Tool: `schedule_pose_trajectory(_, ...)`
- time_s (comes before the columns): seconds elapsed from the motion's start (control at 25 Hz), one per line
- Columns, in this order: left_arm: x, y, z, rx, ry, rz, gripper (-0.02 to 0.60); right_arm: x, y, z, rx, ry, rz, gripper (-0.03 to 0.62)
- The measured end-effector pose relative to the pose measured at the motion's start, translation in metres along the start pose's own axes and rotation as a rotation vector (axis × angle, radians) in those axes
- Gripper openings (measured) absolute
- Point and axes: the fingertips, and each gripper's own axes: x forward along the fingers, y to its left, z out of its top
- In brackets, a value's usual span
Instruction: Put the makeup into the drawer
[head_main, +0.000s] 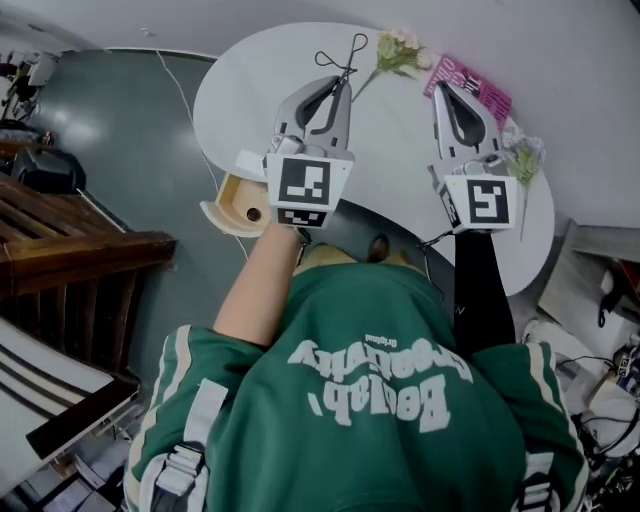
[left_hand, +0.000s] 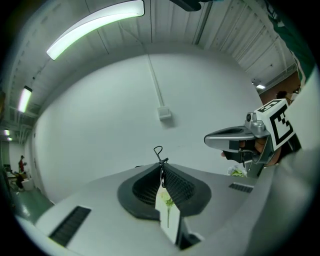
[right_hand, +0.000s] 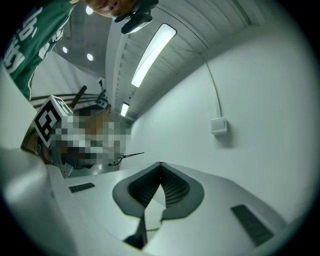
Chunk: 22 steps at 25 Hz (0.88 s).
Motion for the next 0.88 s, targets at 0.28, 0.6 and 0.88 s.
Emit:
schedule_pose_trajectory(0.28, -0.073, 0.093, -0.017, 0.013, 0.064, 0.192, 0.032, 0.062, 0.103, 0.015, 0.044, -0.052, 0.205, 0.008)
schedule_pose_trajectory(0.6, -0.161, 0.173, -0.038, 0.013, 0.106, 0.373, 0.032, 0.106, 0.224, 0.036, 0.066, -0.097, 0.399, 0.009)
schedule_pose_trajectory(0.88, -0.204, 0.204, -0.06, 0.002, 0.14, 0.406, 0.032, 0.118, 0.287, 0.045, 0.064, -0.101, 0.476, 0.009)
